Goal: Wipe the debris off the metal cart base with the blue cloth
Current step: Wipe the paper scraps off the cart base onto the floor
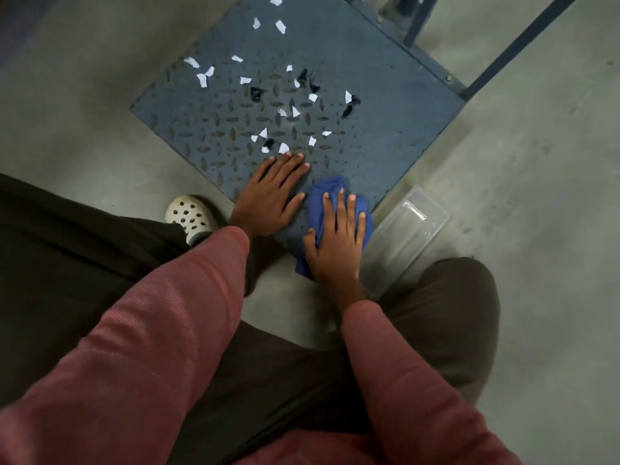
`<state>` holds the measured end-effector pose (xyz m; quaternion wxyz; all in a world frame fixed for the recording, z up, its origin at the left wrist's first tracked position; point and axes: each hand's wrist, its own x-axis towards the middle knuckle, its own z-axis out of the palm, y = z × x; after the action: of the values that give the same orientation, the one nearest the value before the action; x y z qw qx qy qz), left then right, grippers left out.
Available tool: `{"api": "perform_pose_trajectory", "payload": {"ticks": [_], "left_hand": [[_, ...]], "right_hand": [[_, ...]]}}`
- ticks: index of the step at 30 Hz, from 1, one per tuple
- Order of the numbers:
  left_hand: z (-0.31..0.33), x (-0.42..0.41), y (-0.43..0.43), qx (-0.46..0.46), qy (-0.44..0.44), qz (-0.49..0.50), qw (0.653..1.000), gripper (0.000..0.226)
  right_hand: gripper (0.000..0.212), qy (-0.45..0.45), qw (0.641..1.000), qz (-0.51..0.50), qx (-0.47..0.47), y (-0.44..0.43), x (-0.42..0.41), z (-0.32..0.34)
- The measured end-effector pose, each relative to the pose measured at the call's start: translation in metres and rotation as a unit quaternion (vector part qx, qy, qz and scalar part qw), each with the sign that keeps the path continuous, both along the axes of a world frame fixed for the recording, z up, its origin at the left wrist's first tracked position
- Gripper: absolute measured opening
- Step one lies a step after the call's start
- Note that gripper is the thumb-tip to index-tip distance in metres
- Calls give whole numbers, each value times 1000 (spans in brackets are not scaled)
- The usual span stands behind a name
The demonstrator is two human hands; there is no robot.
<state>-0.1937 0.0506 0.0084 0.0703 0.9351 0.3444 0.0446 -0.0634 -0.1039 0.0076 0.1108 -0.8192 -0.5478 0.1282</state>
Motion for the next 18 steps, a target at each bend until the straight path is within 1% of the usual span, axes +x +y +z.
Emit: {"api": "perform_pose_trajectory", "payload": {"ticks": [5,11,13,14,17,18], "left_hand": [[2,2,-3,-5,-12,11,1000,60],[3,2,-1,-13,-50,22,998,62],[2,2,-1,-12,-57,23,998,62],[2,3,0,-13,-59,22,998,62],[1,2,-2,-20,-55,24,998,61],[1,2,-2,-22,-55,25,998,61]], "right_hand": [[74,-11,999,37,2,19,37,0],[73,-27,999,18,5,57,88,-3],[73,-38,999,-14,3,64,91,-4],[73,-43,998,-46,4,67,85,-3],[72,-35,984,-176,10,56,42,0],[72,-32,982,-188,12,48,24,1]]}}
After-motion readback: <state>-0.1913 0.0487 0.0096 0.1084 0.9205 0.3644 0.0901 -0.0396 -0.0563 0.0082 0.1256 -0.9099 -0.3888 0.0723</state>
